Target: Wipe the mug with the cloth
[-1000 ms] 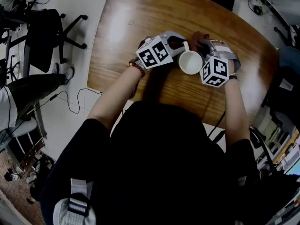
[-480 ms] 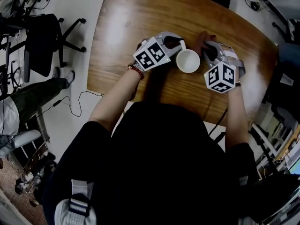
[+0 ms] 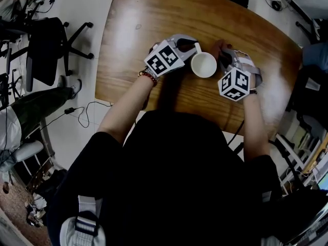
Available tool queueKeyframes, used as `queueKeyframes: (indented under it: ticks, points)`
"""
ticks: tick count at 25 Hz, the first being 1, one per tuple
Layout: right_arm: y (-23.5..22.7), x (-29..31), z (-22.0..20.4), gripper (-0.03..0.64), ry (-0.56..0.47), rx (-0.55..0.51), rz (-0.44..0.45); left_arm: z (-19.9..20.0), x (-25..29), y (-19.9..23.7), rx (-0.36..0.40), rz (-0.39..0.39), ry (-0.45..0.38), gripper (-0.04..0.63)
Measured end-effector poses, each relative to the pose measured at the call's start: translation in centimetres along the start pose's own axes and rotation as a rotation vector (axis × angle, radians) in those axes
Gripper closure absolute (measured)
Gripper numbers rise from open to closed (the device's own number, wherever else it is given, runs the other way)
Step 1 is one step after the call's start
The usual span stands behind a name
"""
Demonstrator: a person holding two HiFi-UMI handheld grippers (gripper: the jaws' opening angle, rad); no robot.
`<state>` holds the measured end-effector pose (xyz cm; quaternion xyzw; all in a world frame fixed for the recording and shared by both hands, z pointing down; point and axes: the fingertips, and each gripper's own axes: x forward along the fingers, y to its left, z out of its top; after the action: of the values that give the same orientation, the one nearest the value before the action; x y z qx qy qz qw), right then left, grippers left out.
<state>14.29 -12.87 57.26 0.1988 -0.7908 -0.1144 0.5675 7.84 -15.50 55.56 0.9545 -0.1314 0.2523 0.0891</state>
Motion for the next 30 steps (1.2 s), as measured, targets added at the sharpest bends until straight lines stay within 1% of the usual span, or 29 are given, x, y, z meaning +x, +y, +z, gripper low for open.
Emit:
queueKeyframes:
  ticks: [4, 7, 10, 15, 20, 27, 30]
  points:
    - [0.6, 1.0, -0.6, 0.554, 0.036, 0.011, -0.014, 0.0, 0.0, 0.1, -0.047, 0.034, -0.033, 0.566]
    - [0.5, 0.6, -0.6, 0.554, 0.045, 0.040, -0.030, -0.1, -0.3, 0.2, -0.078, 0.054, -0.046, 0.566]
    - [0.6, -0.5, -0.4, 0.554, 0.035, 0.076, -0.040, -0.3, -0.9, 0.2, -0.130, 0.070, -0.059, 0.561]
    - [0.2, -3.9, -0.6, 0.554, 0.036, 0.105, -0.076, -0.5, -1.0, 0.2, -0.173, 0.093, -0.062, 0.560]
    - [1.7, -4.6, -0.2, 0.554, 0.065, 0.082, -0.060, -1.2, -1.9, 0.1, -0.210, 0.117, -0.058, 0.553]
    - [4.1, -1.4, -0.6, 0.553, 0.127, 0.068, -0.010, -1.8, -2.9, -0.2, -0.239, 0.153, -0.050, 0.551]
    - [4.6, -0.2, -1.1, 0.553, 0.165, 0.077, -0.010, -2.1, -3.4, -0.2, -0.258, 0.167, -0.055, 0.548]
